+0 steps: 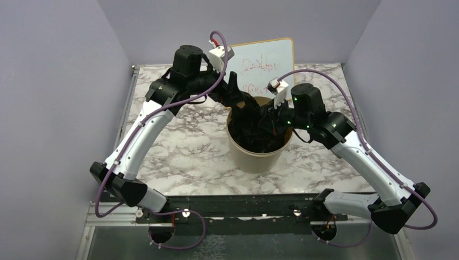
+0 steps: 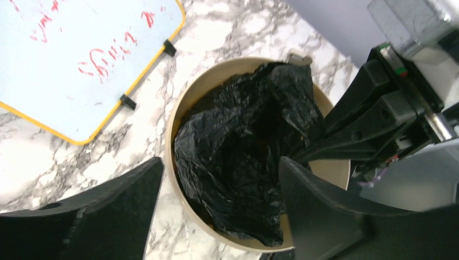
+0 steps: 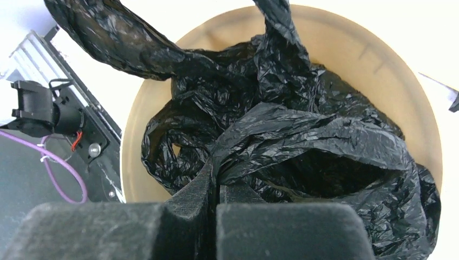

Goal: Put the trash bags into the trash bin

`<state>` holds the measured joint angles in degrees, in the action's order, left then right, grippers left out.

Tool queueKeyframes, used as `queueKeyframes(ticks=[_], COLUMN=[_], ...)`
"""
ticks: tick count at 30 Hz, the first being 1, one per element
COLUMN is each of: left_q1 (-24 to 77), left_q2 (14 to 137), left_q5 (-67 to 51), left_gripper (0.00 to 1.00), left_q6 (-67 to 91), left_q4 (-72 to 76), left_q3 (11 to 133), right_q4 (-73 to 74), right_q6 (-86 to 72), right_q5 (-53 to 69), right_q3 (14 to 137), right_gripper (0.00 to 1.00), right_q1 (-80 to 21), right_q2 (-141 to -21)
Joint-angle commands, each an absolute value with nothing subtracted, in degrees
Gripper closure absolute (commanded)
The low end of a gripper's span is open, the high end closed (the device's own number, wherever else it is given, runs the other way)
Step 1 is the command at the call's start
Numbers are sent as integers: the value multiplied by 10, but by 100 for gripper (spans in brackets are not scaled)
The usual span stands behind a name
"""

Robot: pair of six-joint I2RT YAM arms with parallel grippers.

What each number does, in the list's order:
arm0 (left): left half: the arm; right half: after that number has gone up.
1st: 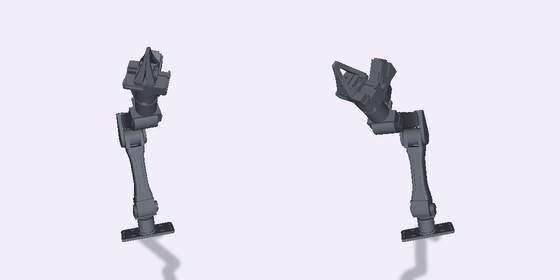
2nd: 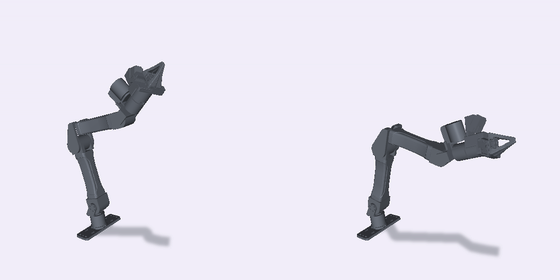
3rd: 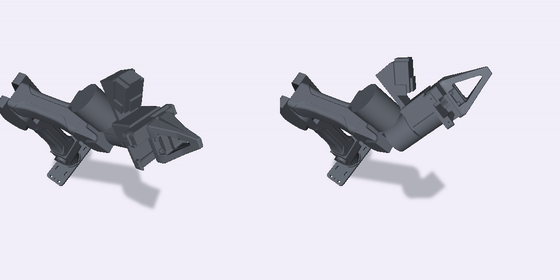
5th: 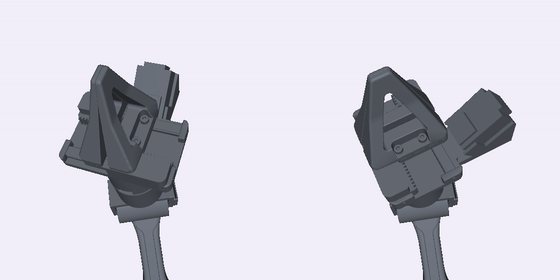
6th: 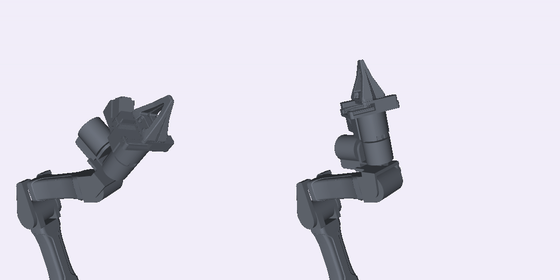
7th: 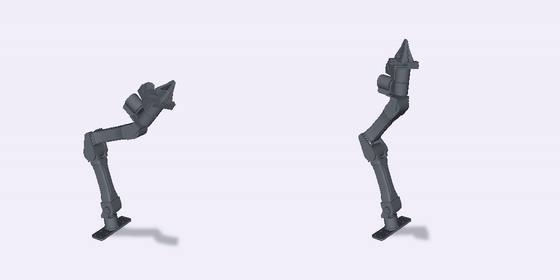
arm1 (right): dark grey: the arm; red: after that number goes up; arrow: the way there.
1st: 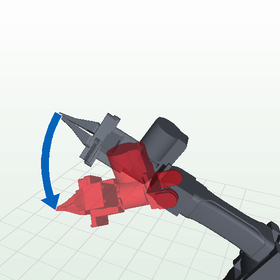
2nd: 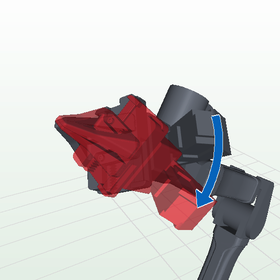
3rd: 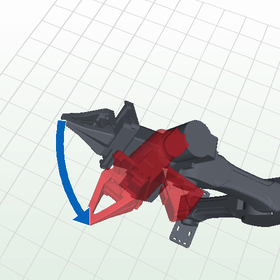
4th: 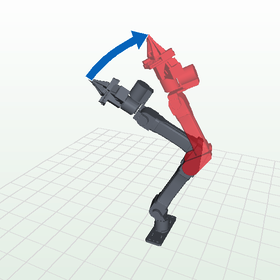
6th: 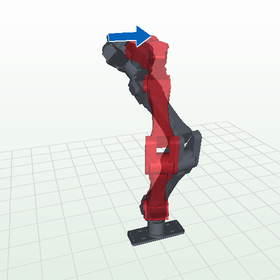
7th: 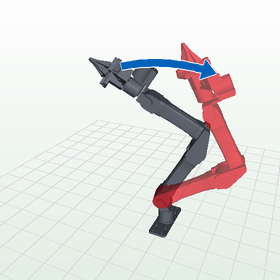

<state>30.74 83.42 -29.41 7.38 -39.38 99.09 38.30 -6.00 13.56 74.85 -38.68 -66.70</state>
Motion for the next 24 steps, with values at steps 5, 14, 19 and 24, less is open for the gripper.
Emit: queueKeyframes(ticks=[5, 14, 19, 24], left_q1=[308, 312, 316, 316], left_q2=[860, 882, 866, 845], left_q5=[-328, -336, -334, -314], left_gripper=[31, 61, 84, 100], left_q6=[-18, 15, 16, 38], left_q4=[-541, -532, -530, -497], left_q3=[1029, 1034, 1011, 968], right_q4=[393, 366, 372, 353], right_q6=[-90, -111, -142, -226], right_q5=[104, 146, 107, 86], right_q3=[738, 722, 719, 698], right_gripper=[98, 96, 93, 82], right_q1=[-388, -388, -388, -388], right_q2=[-637, -636, -633, -617])
